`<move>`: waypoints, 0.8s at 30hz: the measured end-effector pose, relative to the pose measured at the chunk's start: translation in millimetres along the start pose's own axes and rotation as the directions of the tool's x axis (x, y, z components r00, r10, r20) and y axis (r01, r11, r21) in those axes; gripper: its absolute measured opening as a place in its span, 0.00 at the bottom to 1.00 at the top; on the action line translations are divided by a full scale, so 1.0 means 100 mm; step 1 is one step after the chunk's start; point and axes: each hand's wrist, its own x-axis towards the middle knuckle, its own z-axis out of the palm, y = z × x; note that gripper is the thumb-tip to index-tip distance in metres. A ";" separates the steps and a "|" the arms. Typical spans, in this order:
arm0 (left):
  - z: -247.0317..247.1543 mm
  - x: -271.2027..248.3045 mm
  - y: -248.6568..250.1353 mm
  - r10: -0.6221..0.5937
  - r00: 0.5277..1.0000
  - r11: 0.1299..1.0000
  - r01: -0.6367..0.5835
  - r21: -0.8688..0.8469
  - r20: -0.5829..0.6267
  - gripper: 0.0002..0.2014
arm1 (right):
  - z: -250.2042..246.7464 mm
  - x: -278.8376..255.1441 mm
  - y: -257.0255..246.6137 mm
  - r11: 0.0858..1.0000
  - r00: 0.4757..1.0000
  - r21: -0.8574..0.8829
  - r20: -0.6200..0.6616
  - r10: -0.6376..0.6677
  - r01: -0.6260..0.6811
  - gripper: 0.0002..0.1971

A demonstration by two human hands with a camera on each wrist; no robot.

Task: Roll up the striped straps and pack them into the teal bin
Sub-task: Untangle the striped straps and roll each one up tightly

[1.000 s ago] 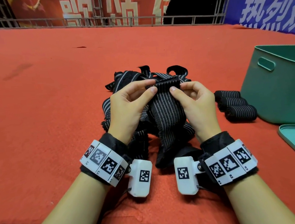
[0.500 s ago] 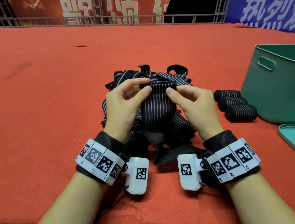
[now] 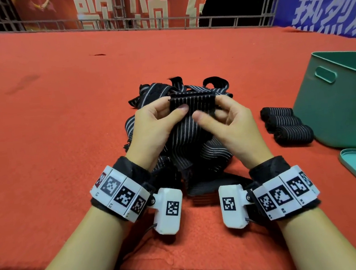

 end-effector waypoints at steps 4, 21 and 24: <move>0.02 -0.01 -0.01 0.035 0.999 0.999 -0.034 0.035 -0.022 0.07 | 0.06 0.01 0.02 0.998 1.000 -0.062 0.019 -0.018 0.020 0.12; 0.00 -0.02 0.05 -0.170 0.980 0.984 0.163 0.070 0.102 0.12 | -0.10 0.04 0.10 0.999 0.993 0.052 -0.116 0.001 0.005 0.13; 0.02 -0.03 0.03 -0.115 0.990 0.988 0.106 0.112 0.077 0.09 | -0.10 0.03 0.08 1.000 0.994 0.026 -0.109 0.013 -0.011 0.12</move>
